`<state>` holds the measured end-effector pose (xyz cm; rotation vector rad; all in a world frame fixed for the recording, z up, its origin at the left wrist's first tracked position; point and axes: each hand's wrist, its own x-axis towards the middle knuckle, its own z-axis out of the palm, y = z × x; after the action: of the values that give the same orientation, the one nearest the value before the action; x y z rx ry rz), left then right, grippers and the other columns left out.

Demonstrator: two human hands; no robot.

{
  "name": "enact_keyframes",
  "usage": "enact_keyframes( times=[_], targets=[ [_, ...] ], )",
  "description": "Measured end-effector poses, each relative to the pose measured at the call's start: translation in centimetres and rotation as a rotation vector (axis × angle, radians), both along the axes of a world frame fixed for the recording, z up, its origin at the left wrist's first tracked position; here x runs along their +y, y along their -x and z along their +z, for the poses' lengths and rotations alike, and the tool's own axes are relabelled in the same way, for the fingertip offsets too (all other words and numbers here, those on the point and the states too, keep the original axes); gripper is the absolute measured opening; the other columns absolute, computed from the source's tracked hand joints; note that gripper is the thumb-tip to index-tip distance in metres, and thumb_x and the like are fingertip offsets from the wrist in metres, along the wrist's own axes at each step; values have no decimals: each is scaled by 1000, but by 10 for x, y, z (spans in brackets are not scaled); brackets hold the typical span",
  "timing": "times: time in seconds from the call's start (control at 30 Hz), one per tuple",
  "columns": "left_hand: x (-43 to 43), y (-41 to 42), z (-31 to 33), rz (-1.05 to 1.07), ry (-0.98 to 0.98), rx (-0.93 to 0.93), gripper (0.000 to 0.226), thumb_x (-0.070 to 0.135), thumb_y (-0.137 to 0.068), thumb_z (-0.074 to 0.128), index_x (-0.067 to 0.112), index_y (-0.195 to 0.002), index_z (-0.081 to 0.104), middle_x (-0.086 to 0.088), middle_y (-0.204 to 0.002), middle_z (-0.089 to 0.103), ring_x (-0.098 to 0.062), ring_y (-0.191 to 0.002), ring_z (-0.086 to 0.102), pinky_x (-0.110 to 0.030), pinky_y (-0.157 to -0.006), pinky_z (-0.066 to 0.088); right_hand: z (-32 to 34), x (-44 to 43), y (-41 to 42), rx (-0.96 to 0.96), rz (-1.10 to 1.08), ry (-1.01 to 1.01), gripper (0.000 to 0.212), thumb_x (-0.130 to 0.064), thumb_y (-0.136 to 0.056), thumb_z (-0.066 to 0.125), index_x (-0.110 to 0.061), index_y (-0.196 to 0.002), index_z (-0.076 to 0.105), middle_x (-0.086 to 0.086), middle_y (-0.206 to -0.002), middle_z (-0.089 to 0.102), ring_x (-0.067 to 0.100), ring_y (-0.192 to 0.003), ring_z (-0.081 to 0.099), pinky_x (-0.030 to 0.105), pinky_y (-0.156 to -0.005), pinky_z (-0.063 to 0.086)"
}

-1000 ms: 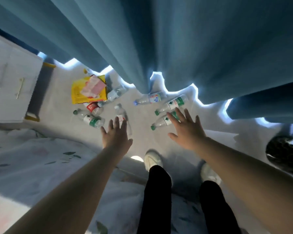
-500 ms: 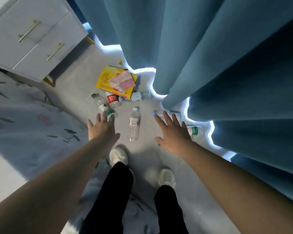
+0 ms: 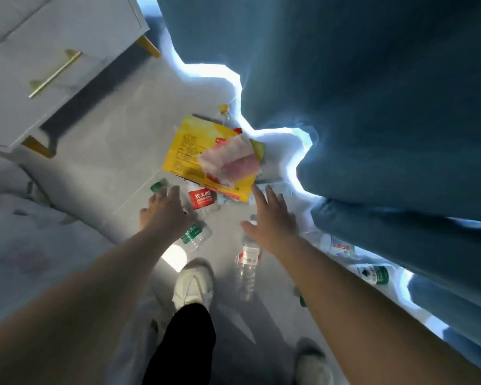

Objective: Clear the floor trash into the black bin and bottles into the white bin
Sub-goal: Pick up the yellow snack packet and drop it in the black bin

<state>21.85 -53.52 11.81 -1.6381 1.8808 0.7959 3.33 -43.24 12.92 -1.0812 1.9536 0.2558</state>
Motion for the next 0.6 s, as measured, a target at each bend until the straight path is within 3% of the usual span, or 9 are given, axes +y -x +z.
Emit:
enact_keyframes(
  times=[0.23, 0.33, 0.4, 0.53, 0.6],
  targets=[
    [-64, 10, -99, 368, -1, 205, 82, 35, -78, 72, 10, -141, 27, -19, -135, 44, -38, -125, 43, -46, -99, 42, -100, -68, 2, 98, -207, 108, 85, -52, -84, 62, -28, -150, 14, 10, -160, 10, 36, -146, 15, 55, -111, 28],
    [-84, 14, -126, 625, 6, 240, 83, 33, -80, 73, 8, -143, 24, -20, -134, 47, -38, -122, 48, -41, -89, 43, -127, -94, 6, 166, -331, 174, 82, -59, -82, 60, -24, -147, 23, 14, -152, 28, 36, -137, 32, 51, -106, 32],
    [-94, 14, -145, 770, 0, 252, 81, 35, -79, 74, 9, -141, 28, -17, -125, 54, -37, -109, 58, -39, -79, 48, -140, -105, 6, 206, -376, 169, 83, -56, -82, 63, -22, -146, 23, 13, -144, 38, 35, -130, 40, 47, -102, 34],
    [-103, 7, -163, 942, -21, 365, 44, 27, -75, 73, 9, -112, 59, -10, -90, 67, -27, -87, 66, -37, -74, 54, -152, -107, -5, 276, -449, 191, 62, -34, -89, 61, -18, -140, 30, 12, -136, 45, 34, -124, 47, 45, -97, 38],
    [-103, 6, -163, 994, -69, 438, 23, 20, -78, 72, 10, -97, 64, -6, -76, 64, -23, -78, 63, -34, -70, 51, -154, -105, -8, 244, -532, 178, 48, -22, -91, 57, -14, -133, 34, 13, -131, 50, 35, -119, 53, 43, -93, 42]
  ],
)
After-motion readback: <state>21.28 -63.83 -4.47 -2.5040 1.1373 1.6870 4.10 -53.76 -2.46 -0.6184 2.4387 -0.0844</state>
